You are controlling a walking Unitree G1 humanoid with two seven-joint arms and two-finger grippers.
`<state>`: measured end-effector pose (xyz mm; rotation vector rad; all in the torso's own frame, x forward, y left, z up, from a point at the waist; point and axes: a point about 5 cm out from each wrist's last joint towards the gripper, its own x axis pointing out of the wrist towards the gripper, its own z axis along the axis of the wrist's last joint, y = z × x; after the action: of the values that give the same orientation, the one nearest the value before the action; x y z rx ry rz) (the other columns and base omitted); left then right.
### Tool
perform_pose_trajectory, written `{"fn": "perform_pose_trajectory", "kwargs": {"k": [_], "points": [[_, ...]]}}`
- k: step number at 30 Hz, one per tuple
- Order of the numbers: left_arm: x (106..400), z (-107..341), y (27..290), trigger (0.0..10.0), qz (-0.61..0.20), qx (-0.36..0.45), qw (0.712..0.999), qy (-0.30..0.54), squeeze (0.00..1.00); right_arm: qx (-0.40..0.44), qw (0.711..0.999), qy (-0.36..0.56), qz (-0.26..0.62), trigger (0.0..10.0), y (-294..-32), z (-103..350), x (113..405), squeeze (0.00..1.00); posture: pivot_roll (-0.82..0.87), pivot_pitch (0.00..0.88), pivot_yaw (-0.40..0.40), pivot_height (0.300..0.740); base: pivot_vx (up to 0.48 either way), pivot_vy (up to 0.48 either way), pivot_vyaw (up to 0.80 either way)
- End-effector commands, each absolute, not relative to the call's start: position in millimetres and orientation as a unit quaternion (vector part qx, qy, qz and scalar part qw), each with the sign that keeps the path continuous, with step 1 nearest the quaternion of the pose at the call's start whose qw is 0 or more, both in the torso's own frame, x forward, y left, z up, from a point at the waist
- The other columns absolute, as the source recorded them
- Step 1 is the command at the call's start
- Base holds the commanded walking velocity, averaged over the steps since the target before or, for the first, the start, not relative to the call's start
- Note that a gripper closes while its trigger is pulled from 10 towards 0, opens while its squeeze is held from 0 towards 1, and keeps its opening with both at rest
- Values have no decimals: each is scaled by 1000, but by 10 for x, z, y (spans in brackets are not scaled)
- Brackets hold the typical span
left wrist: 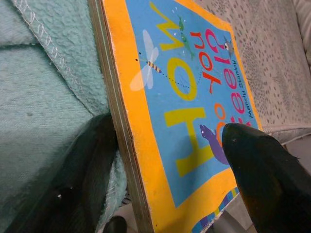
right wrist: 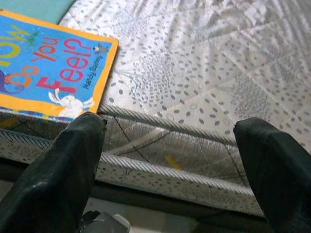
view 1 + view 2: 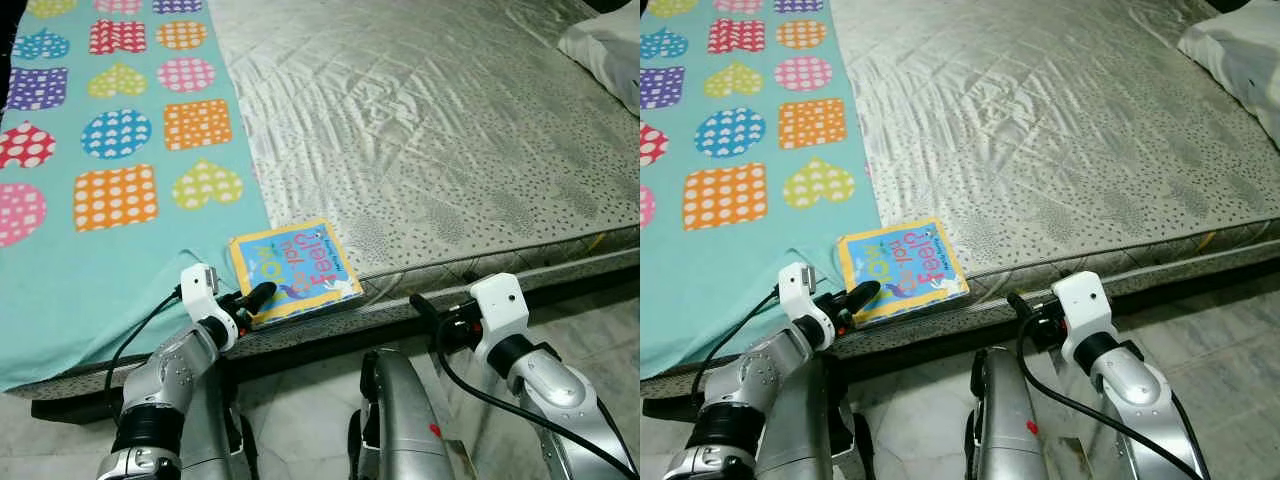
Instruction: Clean up the room
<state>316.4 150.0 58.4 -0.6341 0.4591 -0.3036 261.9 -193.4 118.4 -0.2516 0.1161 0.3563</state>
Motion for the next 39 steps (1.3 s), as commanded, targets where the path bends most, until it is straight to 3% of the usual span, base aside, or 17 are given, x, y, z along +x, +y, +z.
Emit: {"fn": "perform_pose_trajectory", "kwargs": {"k": [1,12,13,22,33,39], "points": [[3094,463,1426,10000,-154,-316,901,254,0,-132,973,66,180,10000,-1960,1150,2598,0,-155,202,-60,555,0,0,0],[2870,456,1625,10000,-96,-276,924,247,0,-136,972,62,180,10000,-1960,1178,2608,0,-144,206,-55,555,0,0,0],[2834,474,1677,10000,-83,-276,928,237,1000,-136,972,63,180,10000,-1957,1177,2615,0,-142,207,-55,555,0,0,0],[2868,775,1856,10000,-60,-274,952,121,1000,-138,971,65,185,10000,-1951,1157,2628,0,-133,214,-65,555,0,0,0],[2988,885,1442,10000,-144,-275,942,124,1000,-139,971,64,184,10000,-1919,1102,2620,0,-140,217,-55,555,0,0,0],[3045,786,1372,10000,-145,-280,939,140,1000,-140,970,62,187,10000,-1892,1081,2591,0,-146,218,-54,555,0,0,0]]}}
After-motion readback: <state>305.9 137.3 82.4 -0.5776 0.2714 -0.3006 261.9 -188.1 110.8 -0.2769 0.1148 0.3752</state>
